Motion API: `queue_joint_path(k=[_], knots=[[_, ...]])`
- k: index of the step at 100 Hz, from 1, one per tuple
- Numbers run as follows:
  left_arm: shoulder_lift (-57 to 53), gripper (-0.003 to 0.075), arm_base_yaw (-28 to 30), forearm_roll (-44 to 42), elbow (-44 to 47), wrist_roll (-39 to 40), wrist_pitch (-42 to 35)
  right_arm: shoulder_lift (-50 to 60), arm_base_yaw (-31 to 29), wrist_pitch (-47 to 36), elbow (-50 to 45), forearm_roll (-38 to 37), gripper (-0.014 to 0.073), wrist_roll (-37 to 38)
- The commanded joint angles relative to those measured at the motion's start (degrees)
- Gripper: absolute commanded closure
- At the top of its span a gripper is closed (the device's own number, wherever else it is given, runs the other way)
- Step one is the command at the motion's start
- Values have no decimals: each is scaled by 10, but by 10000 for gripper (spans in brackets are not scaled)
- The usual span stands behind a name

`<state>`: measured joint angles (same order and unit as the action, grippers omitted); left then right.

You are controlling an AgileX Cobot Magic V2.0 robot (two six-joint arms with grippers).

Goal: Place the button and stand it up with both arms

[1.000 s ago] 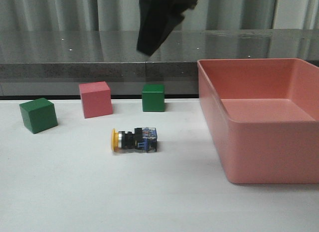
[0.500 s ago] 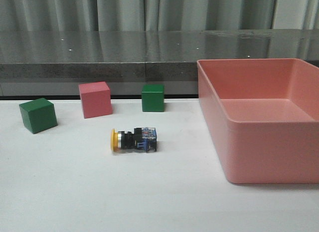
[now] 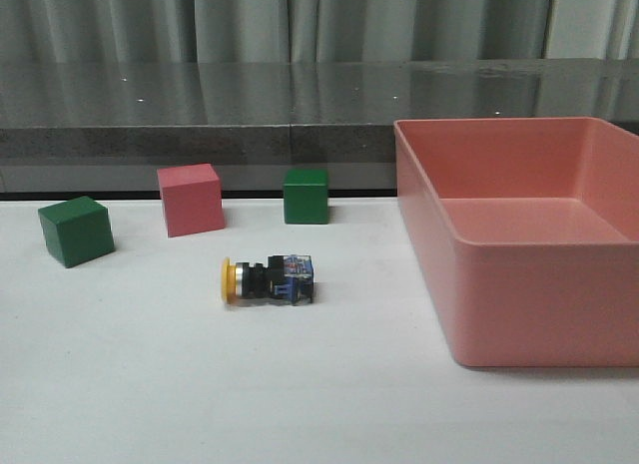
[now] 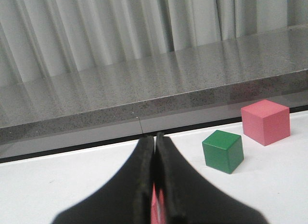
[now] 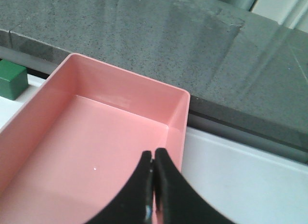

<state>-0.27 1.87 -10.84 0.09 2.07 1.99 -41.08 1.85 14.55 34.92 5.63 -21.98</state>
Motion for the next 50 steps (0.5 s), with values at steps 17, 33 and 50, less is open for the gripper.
queue_joint_path(k=[17, 33, 50], knots=[[-18, 739, 1, 6, 16, 8, -43, 152, -5, -59, -111, 11, 655, 1], [-18, 739, 1, 6, 16, 8, -43, 218, -5, -52, -143, 19, 655, 1], [-18, 739, 1, 6, 16, 8, -43, 228, -5, -52, -147, 19, 655, 1]])
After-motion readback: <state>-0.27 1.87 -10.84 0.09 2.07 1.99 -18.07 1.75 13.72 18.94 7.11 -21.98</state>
